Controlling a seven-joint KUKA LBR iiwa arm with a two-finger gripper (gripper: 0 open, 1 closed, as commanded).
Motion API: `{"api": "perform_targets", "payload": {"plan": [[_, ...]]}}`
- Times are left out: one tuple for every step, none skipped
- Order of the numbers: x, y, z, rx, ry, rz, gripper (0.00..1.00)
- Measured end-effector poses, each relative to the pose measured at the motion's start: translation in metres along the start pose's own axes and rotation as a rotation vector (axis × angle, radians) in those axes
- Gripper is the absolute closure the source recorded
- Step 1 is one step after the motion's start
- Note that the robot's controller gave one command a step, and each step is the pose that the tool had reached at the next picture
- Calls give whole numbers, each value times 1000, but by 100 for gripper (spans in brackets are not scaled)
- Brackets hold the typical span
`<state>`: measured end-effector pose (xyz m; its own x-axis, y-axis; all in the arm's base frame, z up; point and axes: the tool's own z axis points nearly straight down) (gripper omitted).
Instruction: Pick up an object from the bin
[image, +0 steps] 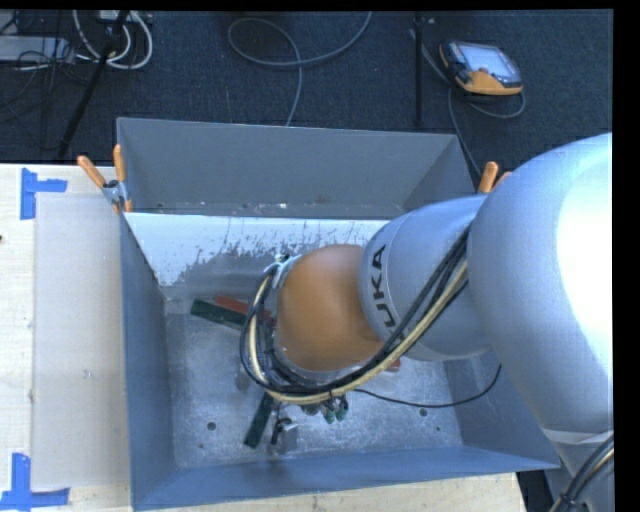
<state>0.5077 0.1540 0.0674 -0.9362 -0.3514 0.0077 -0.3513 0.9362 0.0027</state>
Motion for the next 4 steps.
{"api": "perform_targets", "payload": {"plan": [[12, 20, -32, 3, -8, -352, 0], [-12, 14, -32, 4, -9, -361, 0], [1, 20, -1, 3, -3, -814, 0], [1, 21, 0, 3, -5, -809, 0]]}}
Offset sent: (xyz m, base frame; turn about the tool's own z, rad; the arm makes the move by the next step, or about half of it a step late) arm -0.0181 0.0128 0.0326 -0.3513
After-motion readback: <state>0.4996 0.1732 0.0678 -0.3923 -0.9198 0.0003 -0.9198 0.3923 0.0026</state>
